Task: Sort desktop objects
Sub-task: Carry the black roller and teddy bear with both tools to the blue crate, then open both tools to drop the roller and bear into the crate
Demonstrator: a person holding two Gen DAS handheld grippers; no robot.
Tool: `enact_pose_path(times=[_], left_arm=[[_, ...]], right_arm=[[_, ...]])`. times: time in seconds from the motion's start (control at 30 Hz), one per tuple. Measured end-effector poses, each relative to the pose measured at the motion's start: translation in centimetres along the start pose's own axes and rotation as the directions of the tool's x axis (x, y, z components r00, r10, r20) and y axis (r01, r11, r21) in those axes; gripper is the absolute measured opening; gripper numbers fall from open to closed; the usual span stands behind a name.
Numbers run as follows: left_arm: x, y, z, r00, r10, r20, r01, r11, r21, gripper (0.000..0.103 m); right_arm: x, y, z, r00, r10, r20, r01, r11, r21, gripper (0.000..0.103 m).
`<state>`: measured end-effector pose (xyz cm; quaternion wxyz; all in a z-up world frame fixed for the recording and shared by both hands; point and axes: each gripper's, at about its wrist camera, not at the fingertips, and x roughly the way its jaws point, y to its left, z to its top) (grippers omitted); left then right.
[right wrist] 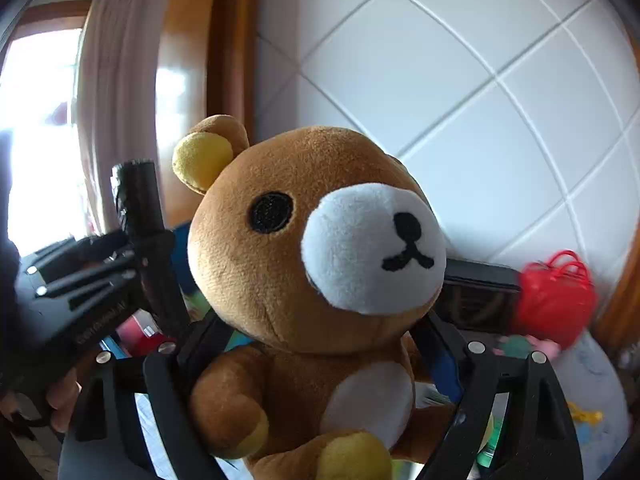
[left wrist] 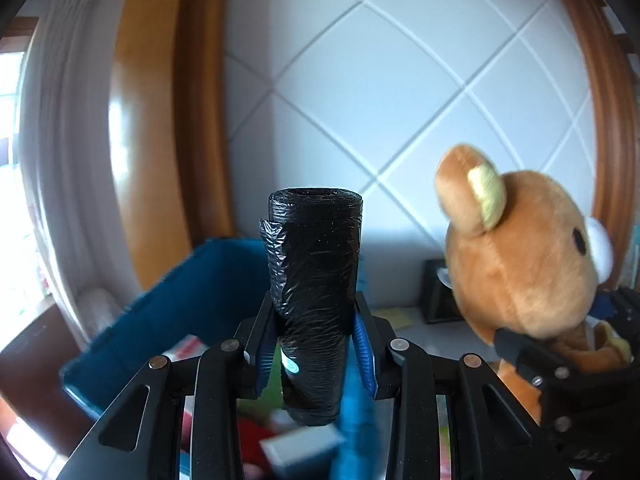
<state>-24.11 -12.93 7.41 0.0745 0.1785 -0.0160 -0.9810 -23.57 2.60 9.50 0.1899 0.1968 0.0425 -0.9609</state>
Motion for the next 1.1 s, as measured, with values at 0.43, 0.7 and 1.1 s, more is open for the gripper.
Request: enact_pose_path(times=[0.43,0.7,1.1], left_arm=[[8.6,14.3,-4.7,0.969,0.136,-0.208,-0.157,0.984,-0.089,0.042],[6.1,14.1,-4.9,0.977,0.135,-0.165,-0.15,0.985,-0.081,0.082],[3.3,9.1,-5.7,0.986,0.04,-0.164,-0.056,0.994,-0.092,0.082]], right_arm=[[14.8,12.1,0.8,0.978,0.115,-0.175,-0.124,0.991,-0.04,0.09],[12.7,10.5,0.2,0.985,0.045,-0.169,-0.052,0.998,-0.034,0.103],[7.4,6.5,-2.2,0.984,-0.075,-0.161,0.073,0.997,-0.019,0.103]])
